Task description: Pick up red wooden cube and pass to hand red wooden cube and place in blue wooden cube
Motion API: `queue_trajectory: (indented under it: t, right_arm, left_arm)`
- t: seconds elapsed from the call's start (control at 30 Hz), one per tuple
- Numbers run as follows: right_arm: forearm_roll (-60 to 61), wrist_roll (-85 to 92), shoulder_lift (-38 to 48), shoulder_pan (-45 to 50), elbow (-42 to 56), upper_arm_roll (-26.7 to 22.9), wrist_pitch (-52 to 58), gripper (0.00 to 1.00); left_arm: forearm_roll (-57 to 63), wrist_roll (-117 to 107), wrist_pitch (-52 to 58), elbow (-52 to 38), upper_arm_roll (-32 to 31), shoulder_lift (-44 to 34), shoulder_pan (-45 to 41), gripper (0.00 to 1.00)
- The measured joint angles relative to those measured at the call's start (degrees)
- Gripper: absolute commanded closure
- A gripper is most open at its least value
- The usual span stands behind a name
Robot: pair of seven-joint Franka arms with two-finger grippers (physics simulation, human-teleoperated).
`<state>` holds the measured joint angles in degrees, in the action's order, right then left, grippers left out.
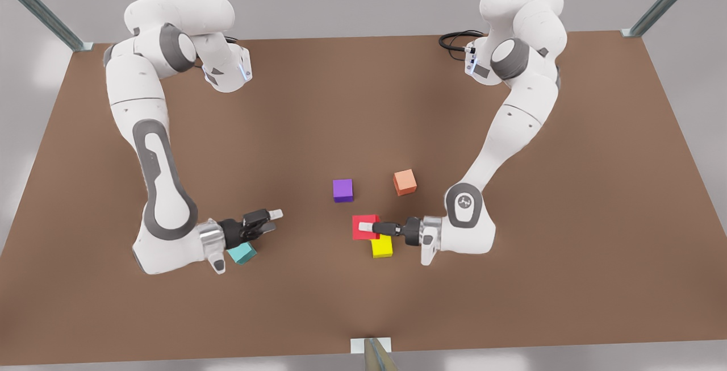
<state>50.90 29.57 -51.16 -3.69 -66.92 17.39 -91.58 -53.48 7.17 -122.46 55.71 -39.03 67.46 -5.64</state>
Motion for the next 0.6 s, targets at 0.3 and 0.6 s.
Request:
queue_trajectory:
  t: [0.3, 0.6]
  right_arm:
    - [8.7, 26.9, -1.3, 0.6, -2.2, 2.0, -6.6, 0.01]
    - [19.3, 51.5, -2.7, 2.1, -1.3, 2.2, -13.1, 0.0]
  left_arm:
    - [-2.6, -2.5, -10.9, -0.3, -1.5, 0.5, -3.5, 0.31]
    - [-4.2, -1.4, -13.1, 0.5, -2.3, 0.7, -4.0, 0.31]
